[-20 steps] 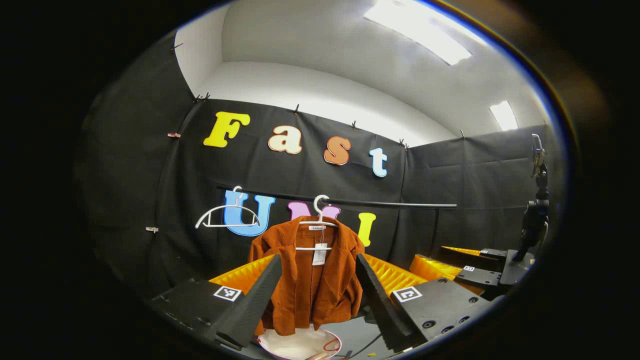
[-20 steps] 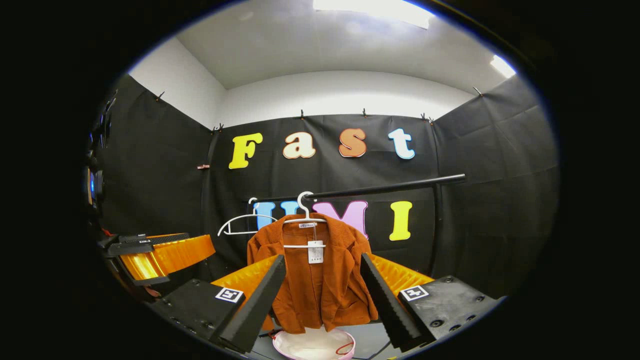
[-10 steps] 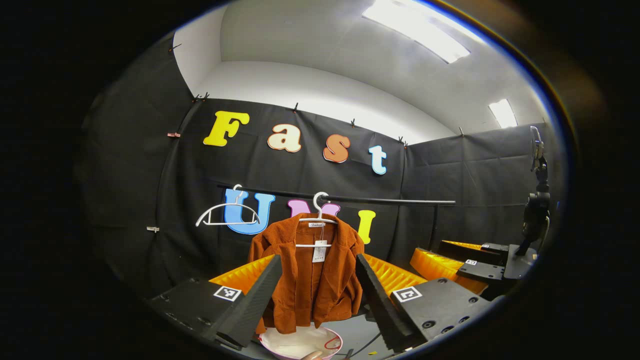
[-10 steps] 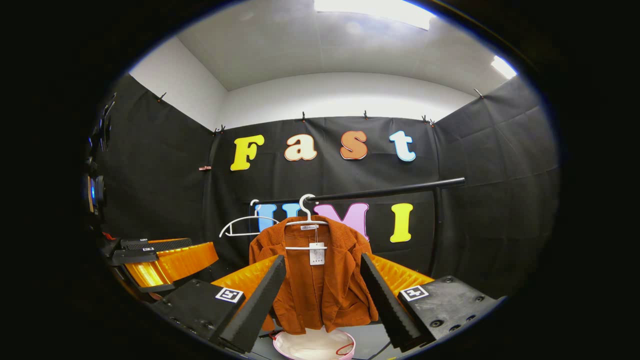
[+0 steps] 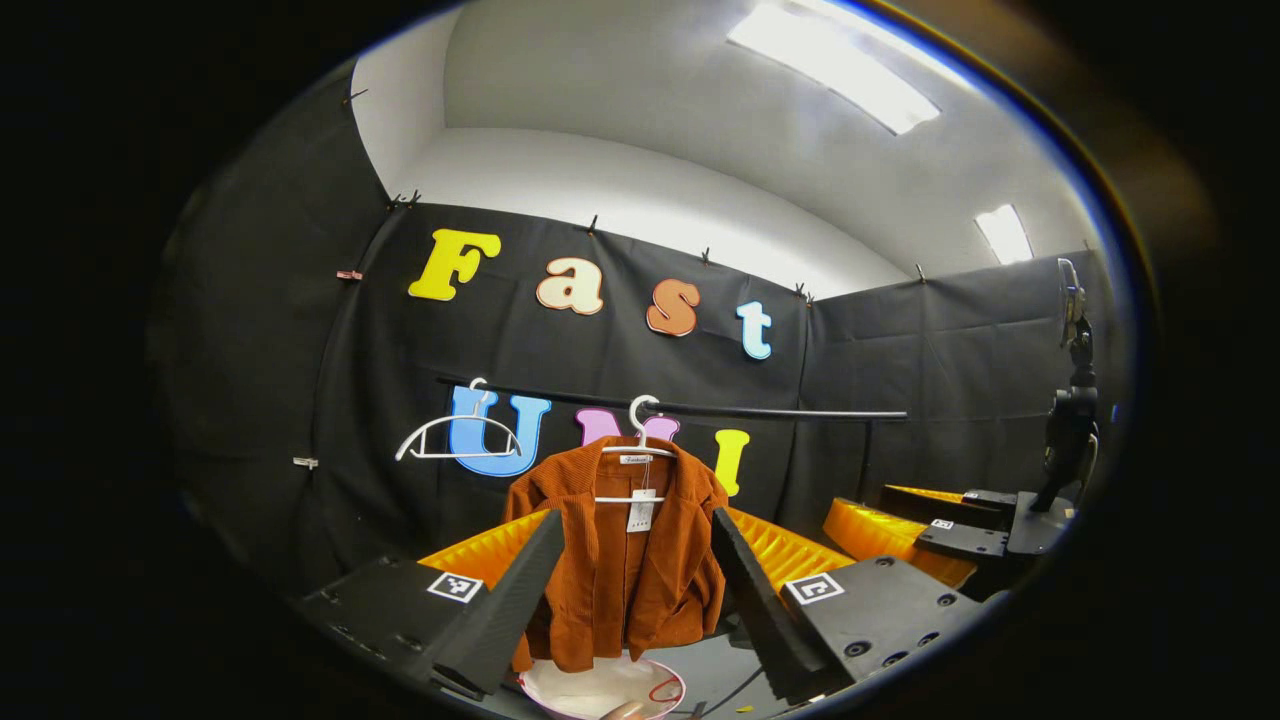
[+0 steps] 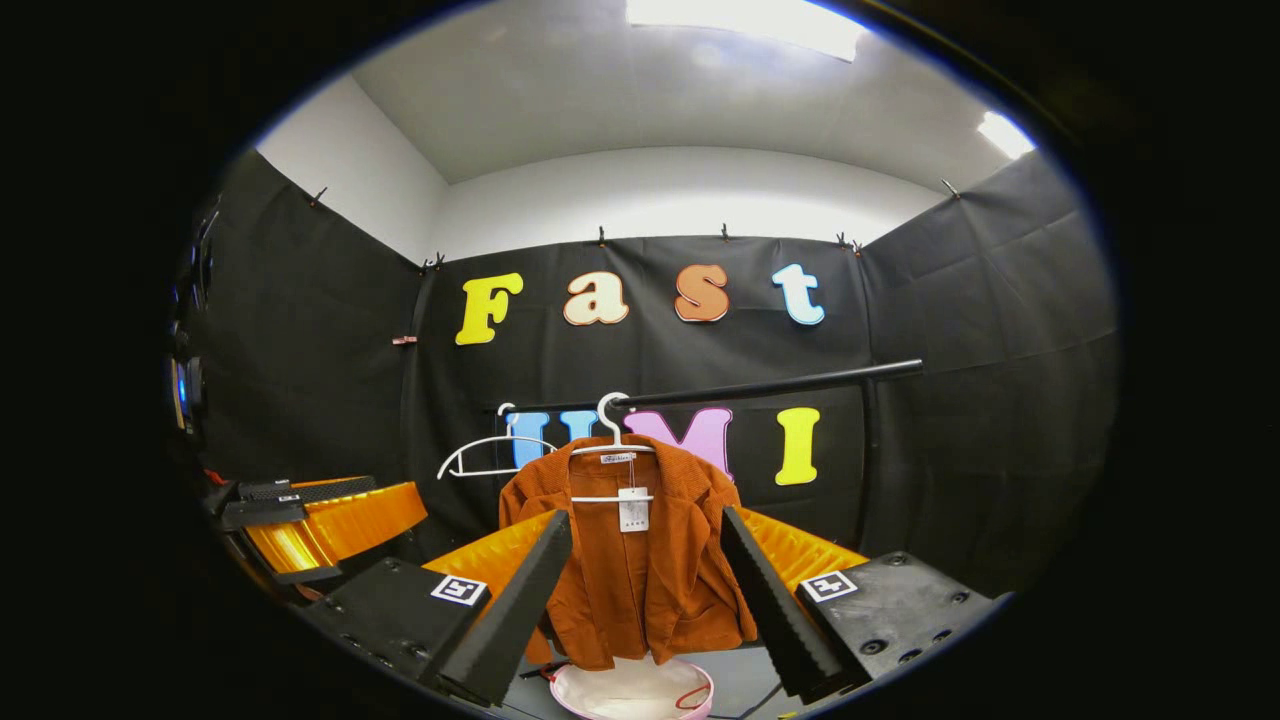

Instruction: Grasp the clothes on the hanger with both hands and then place them into the laundry hamper below.

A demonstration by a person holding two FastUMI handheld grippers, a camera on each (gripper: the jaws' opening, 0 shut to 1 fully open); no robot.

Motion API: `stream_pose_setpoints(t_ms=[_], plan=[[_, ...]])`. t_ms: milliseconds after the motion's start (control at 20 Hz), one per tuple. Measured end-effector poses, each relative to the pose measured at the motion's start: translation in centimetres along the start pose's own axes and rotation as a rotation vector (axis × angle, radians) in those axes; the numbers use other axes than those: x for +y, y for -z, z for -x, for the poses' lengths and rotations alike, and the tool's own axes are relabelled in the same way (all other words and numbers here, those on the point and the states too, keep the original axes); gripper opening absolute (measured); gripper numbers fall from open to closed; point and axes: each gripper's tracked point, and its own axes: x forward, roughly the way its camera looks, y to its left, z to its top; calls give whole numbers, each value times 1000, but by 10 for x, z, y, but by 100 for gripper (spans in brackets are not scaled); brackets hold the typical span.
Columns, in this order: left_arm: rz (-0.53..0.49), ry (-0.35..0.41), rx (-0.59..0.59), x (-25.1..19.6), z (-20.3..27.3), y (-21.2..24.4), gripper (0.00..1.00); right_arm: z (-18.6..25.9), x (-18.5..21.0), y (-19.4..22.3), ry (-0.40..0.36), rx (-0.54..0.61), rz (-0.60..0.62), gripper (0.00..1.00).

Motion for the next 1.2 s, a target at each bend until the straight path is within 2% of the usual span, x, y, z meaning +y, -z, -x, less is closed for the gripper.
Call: stream_pose_setpoints(t_ms=[400,550,700,800,1000,1050,1200], plan=[[7,52,17,25,13,0,94,14,22,8,66,26,0,98],[8,72,21,35,16,-1,94,18,30,10,93,26,-2,100],[14,77,26,44,14,4,94,16,32,11,113,23,9,98],[23,73,36,49,7,10,94,12,30,15,121,28,17,100],[20,56,59,55,-17,25,94,-14,16,28,130,49,21,96],[19,44,64,58,-25,28,94,-24,12,34,125,57,17,100],[15,-8,84,69,-58,46,94,-61,-1,52,103,71,7,98]])
